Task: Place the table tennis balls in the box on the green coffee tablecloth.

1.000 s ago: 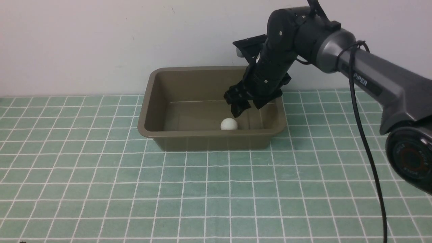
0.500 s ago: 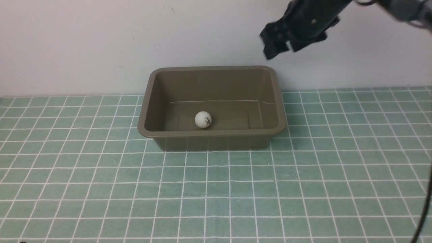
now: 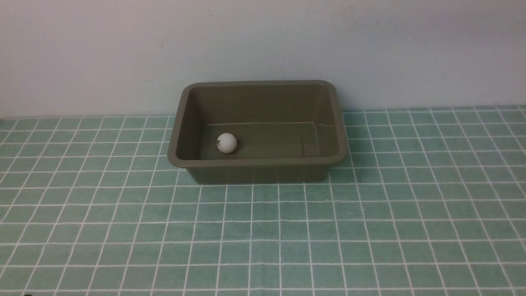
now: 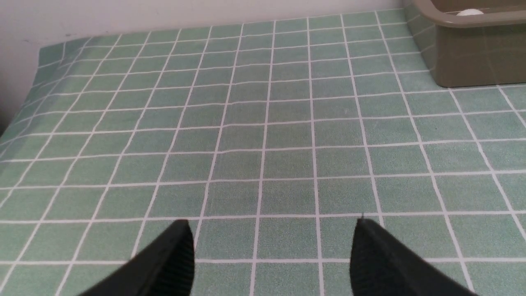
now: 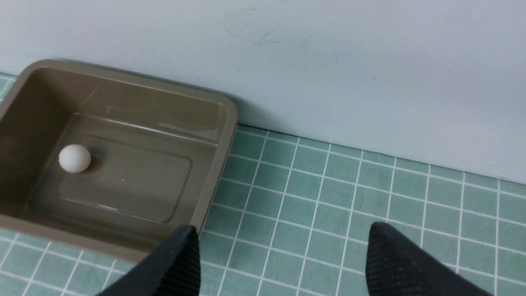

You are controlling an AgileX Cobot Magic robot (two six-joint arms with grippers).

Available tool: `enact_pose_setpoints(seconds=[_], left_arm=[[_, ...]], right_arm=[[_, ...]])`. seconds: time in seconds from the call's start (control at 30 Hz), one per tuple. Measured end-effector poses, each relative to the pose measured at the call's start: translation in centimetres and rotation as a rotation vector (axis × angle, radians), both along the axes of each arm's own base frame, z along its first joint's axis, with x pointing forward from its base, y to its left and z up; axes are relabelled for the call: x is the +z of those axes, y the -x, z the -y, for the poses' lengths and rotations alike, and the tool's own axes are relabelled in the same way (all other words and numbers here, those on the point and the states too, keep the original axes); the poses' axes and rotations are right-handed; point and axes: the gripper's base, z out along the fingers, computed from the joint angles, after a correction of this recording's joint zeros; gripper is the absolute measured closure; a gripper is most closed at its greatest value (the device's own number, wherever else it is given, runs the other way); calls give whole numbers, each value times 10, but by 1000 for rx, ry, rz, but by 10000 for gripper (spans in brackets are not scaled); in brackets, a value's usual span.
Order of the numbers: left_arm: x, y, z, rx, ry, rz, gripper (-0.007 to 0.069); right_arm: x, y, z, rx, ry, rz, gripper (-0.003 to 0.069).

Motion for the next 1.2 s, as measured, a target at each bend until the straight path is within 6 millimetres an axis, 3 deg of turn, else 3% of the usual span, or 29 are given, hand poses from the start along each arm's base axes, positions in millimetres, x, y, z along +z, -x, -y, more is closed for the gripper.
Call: enact_pose_setpoints(seconds=[0.3,0.47,0.63,0.8,1.07,1.2], left_arm=[[0,0,0,0,0,0,164],[0,0,0,0,0,0,164],[0,0,0,0,0,0,164],[0,0,0,0,0,0,164],[0,0,0,0,0,0,164],[0,0,0,0,0,0,164]], right_arm=[[23,92,14,5,-11,81,292],[33,164,23,17,-40,180,383],[20,216,26,46,-87,214,480],[-5,229,25,67,-115,160,549],[-42,229,20,93,-146,44,615],[-46,228,19,94,-147,30,615]])
